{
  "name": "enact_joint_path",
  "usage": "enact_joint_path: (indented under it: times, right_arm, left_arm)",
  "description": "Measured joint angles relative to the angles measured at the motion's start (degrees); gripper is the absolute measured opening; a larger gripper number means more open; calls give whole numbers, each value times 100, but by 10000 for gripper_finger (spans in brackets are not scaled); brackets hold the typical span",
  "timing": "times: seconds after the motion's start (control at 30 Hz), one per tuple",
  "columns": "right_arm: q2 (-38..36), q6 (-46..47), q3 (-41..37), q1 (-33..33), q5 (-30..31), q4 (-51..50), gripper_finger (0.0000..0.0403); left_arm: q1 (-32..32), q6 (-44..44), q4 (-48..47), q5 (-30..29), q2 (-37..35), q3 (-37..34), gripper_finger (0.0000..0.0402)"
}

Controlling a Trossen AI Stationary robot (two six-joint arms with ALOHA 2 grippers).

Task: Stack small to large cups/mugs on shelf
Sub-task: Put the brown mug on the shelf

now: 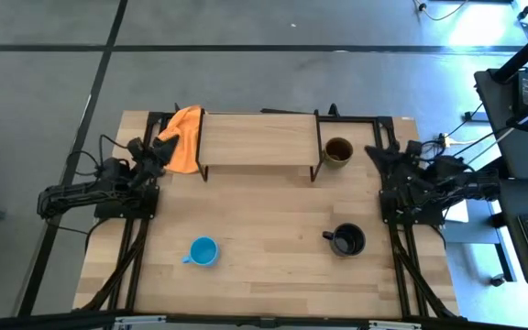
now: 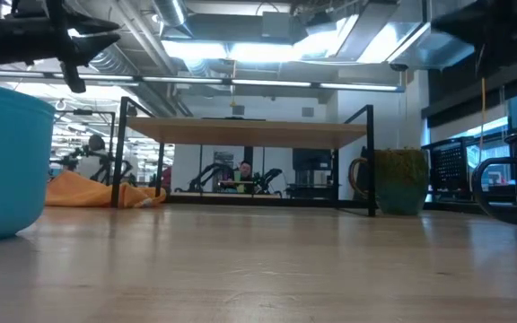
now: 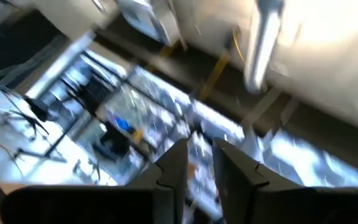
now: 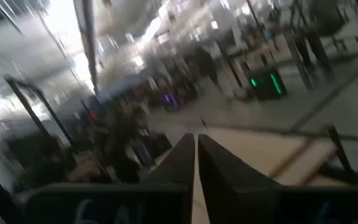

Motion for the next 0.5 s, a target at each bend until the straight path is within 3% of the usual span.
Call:
enact_joint_path:
  times: [0.23, 0.37, 0.5]
  right_arm:
    - [7, 395, 7, 0, 181, -730, 23]
    - [40, 467, 10, 0, 139, -69, 23]
    - [394, -188, 262, 0, 22, 659, 23]
  left_arm:
    - [0, 350, -1210, 847, 1, 1, 70]
    - [0, 431, -2234, 1148, 4, 305, 70]
    - [0, 996, -3288, 1222, 2, 1100, 70]
